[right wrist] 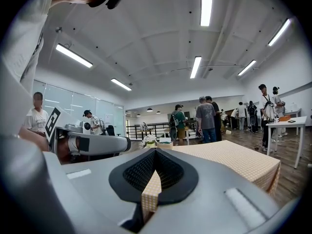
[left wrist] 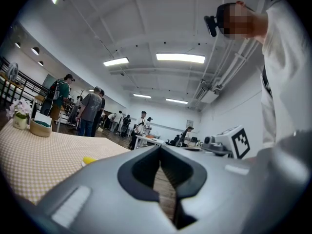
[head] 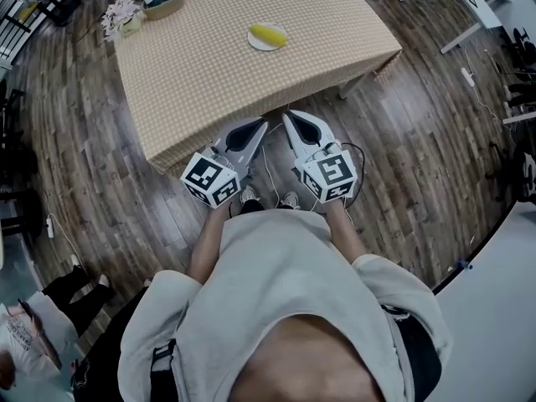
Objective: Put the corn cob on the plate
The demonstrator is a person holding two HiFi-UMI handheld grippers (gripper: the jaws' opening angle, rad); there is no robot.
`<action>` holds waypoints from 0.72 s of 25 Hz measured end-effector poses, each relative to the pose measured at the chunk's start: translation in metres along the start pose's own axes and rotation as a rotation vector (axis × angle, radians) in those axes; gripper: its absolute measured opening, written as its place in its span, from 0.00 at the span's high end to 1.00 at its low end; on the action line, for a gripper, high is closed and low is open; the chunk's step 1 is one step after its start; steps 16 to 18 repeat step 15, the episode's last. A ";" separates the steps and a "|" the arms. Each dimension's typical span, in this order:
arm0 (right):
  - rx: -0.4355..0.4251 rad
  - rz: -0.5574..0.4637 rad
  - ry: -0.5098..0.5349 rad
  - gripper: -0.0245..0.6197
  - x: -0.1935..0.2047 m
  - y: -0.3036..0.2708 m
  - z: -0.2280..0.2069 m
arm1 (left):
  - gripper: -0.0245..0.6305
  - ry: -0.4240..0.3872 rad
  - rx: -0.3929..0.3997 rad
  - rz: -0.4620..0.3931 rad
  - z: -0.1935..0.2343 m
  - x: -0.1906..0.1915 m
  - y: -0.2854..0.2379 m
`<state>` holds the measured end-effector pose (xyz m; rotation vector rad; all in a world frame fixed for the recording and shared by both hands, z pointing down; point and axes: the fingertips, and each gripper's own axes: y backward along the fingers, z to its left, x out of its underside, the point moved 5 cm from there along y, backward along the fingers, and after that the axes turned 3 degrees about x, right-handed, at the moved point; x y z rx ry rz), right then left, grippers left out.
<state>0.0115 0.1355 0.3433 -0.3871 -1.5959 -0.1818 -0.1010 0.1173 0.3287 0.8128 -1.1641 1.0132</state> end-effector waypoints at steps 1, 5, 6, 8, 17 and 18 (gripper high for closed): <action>0.000 0.000 0.000 0.97 0.000 0.001 0.000 | 0.95 0.000 0.000 0.000 -0.001 0.000 -0.001; -0.002 -0.007 0.001 0.97 -0.003 0.002 -0.001 | 0.95 -0.003 0.000 -0.003 -0.003 -0.003 -0.002; -0.003 -0.006 0.002 0.97 -0.003 0.001 -0.001 | 0.95 -0.003 -0.001 -0.004 -0.003 -0.003 -0.002; -0.002 -0.004 0.001 0.97 -0.003 0.002 0.000 | 0.95 -0.003 -0.004 -0.006 -0.004 -0.004 -0.001; -0.011 -0.009 0.013 0.97 -0.005 0.001 -0.005 | 0.95 -0.012 -0.016 -0.019 -0.005 -0.007 -0.003; -0.011 -0.009 0.013 0.97 -0.005 0.001 -0.005 | 0.95 -0.012 -0.016 -0.019 -0.005 -0.007 -0.003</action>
